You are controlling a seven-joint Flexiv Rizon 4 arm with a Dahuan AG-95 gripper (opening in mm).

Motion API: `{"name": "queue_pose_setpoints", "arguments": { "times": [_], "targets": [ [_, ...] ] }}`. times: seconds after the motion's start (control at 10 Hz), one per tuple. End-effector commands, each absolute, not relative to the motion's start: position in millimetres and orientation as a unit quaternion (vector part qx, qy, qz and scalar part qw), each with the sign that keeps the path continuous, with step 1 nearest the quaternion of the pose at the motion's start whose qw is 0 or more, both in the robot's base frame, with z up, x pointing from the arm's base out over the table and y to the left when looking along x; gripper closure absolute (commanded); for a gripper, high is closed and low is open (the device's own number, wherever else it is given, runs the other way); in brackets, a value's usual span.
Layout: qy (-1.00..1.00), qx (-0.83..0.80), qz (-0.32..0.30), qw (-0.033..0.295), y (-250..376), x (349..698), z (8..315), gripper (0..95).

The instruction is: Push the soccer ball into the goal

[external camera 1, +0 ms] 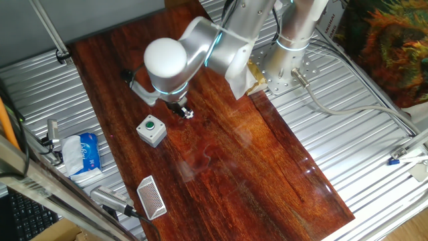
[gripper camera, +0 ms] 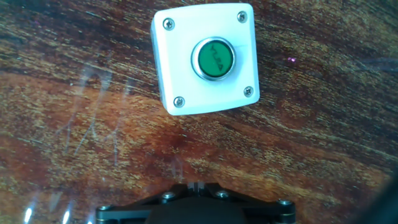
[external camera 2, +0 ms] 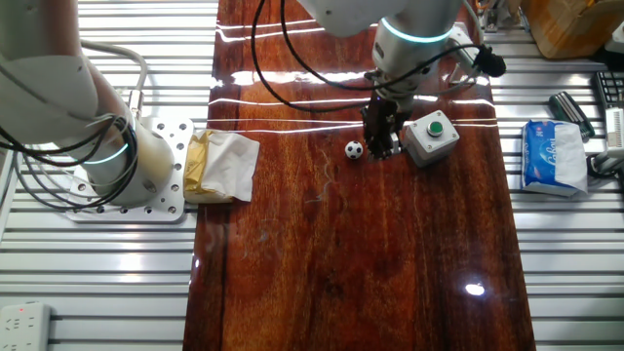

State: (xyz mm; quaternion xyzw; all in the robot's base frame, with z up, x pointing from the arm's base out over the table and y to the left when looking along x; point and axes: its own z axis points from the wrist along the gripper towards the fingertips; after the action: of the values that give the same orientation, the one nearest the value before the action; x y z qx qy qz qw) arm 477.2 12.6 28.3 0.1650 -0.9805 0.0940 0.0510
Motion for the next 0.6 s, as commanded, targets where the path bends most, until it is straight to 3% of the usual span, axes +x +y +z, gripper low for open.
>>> {"name": "queue_pose_setpoints", "arguments": {
  "times": [0.1,0.6],
  "targets": [
    [-0.982,0.151,0.091,0.065,13.6,476.3,28.7,95.0],
    [-0.994,0.092,0.023,0.048,13.6,476.3,28.7,95.0]
  ]
}}
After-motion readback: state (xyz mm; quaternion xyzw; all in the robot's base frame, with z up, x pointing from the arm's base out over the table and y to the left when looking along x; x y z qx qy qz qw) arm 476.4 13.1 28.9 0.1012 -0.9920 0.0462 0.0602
